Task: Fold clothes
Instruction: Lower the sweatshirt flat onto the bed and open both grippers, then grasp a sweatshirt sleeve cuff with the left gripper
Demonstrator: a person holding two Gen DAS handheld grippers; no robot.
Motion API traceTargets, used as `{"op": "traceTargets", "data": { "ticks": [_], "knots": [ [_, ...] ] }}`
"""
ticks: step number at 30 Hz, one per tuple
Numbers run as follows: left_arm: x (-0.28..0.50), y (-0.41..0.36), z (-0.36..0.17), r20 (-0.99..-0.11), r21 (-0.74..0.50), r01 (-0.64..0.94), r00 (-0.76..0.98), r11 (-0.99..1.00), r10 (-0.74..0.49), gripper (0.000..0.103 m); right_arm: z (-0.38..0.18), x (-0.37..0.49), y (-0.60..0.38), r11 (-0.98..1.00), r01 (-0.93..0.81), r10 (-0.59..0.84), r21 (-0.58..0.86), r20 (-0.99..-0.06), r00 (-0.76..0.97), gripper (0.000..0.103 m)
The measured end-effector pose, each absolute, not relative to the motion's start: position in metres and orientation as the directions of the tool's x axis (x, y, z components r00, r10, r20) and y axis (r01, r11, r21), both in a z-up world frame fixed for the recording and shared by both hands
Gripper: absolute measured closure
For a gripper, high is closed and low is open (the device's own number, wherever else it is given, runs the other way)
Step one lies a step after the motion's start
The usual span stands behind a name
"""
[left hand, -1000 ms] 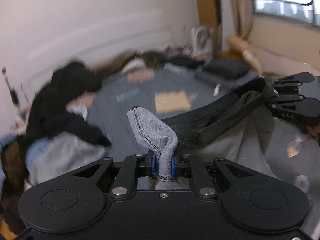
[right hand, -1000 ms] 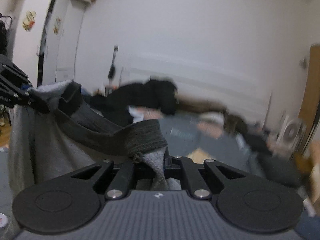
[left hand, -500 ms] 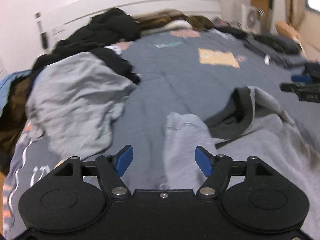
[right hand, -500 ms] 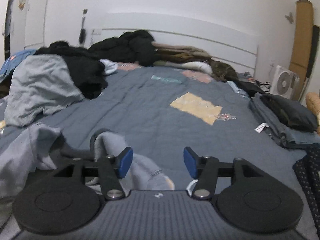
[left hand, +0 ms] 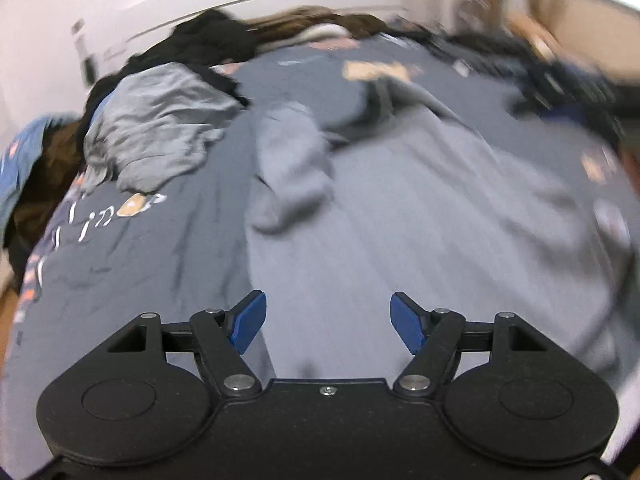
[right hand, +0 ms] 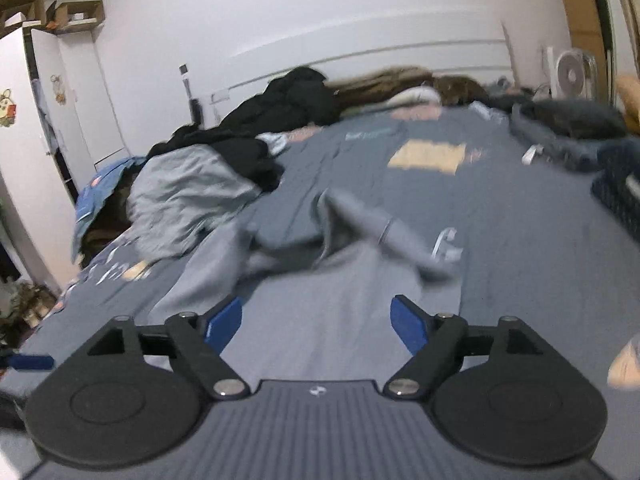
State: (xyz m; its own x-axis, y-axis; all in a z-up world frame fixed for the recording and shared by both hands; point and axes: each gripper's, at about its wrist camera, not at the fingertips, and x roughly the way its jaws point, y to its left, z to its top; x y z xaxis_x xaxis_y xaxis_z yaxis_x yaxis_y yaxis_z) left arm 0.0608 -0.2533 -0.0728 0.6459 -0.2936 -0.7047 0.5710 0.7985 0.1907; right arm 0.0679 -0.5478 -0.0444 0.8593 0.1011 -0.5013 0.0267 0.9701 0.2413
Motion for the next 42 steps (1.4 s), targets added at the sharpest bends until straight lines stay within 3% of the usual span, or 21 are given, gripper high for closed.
{"op": "traceTargets", "data": {
  "ticks": [5,11,14,17,18,19,20,25,28,35,42],
  "knots": [
    [-0.008,-0.261,-0.108,-0.75,0.34,0.691,0.608,0.637,-0.26,0.035,-0.058,0.043,-0.525,0.967,-0.027,0.155,0.254,-0.499,0.853,0.016],
    [-0.037,-0.26,-0.134,-0.782,0.318,0.757,0.55,0.571,-0.292,0.035,-0.067,0.047,-0.522,0.956,-0.037,0.188,0.291,-0.51,0.839,0.015],
    [-0.039,-0.267,-0.149,-0.771,0.399,0.745,0.588,0.534,-0.245,0.037,-0.066,0.044,-0.521,0.95,-0.043,0.2,0.31,-0.496,0.845,0.015],
    [-0.035,-0.271,-0.158,-0.77,0.419,0.751,0.592,0.51,-0.24,0.055,-0.063,0.042,-0.52,0.947,-0.053,0.209,0.318,-0.479,0.852,0.014],
    [-0.033,-0.271,-0.159,-0.774,0.409,0.751,0.586,0.518,-0.239,0.063,-0.062,0.041,-0.52,0.946,-0.055,0.211,0.319,-0.477,0.853,0.014],
    [-0.031,-0.27,-0.159,-0.776,0.4,0.752,0.582,0.523,-0.242,0.078,-0.062,0.04,-0.521,0.946,-0.056,0.212,0.32,-0.475,0.854,0.014],
    [-0.028,-0.269,-0.158,-0.78,0.387,0.753,0.575,0.532,-0.248,0.085,-0.061,0.04,-0.521,0.946,-0.056,0.21,0.319,-0.475,0.855,0.014],
    [-0.012,-0.251,-0.128,-0.763,0.238,0.705,0.562,0.668,-0.321,0.098,-0.062,0.04,-0.525,0.945,-0.047,0.206,0.323,-0.479,0.853,0.014],
    [0.002,-0.236,-0.106,-0.732,0.215,0.654,0.599,0.725,-0.324,0.1,-0.064,0.041,-0.527,0.943,-0.045,0.21,0.329,-0.486,0.848,0.013],
    [0.061,-0.164,-0.021,-0.626,0.015,0.487,0.685,0.873,-0.372,0.1,-0.066,0.042,-0.527,0.942,-0.038,0.21,0.333,-0.497,0.842,0.013],
    [0.126,-0.05,0.031,-0.565,-0.031,0.177,0.809,0.984,-0.163,0.102,-0.067,0.043,-0.526,0.943,-0.035,0.208,0.331,-0.504,0.838,0.013]
  ]
}}
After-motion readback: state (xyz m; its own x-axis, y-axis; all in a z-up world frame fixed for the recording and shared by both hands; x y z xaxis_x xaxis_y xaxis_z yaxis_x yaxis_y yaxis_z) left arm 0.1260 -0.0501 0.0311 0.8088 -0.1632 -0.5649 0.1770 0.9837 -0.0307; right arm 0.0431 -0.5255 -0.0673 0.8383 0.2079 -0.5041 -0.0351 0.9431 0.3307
